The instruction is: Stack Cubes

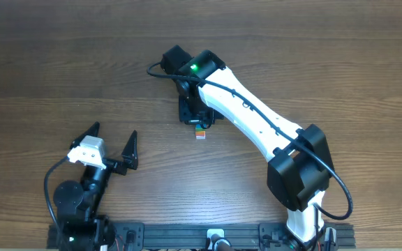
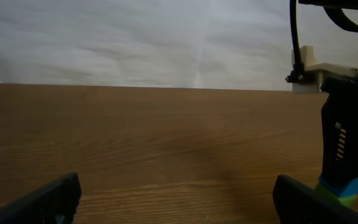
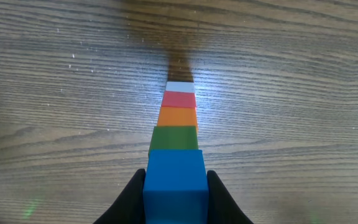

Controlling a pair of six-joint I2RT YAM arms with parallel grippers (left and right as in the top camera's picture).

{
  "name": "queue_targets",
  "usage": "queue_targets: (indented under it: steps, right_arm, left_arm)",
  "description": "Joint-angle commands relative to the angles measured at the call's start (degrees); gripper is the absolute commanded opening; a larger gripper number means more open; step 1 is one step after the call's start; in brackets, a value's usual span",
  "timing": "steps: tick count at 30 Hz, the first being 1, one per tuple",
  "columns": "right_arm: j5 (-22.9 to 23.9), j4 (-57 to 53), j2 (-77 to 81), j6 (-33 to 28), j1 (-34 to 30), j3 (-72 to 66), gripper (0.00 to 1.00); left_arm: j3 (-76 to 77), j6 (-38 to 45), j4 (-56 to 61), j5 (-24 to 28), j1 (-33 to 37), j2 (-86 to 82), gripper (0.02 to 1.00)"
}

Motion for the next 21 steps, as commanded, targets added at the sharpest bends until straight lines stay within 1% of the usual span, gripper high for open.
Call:
queue_targets:
  steps: [1,4,10,18,21]
  right_arm:
    - [-0.1,0.1,-1.8,1.0,0.5,-0.5,0.009]
    - [-0.1,0.1,-1.8,1.2,0.5,-0.5,0.036]
    - [-0.1,0.0,-1.8,1.2,0.6,-0.5,0.053]
    - [-0.1,0.2,-1.8,1.2,0.6,-0.9,0.172]
    - [-0.1,0.3,-1.8,1.2,0.6,-1.3,0.189]
  left_arm:
    - [-0.6,0.9,0.3,0.7,-0.3,-0.5,1.0]
    - [-0.6,0.8,0.4,0.7,-0.3,-0.5,0.998]
    - [-0.6,0.8,0.3,0.7,-0.3,-0.5,0.998]
    - [-0.6,0.9,0.3,0.7,-0.3,-0.5,0.996]
    - [-0.6,0.8,0.3,0.7,-0.3,-0.5,0.998]
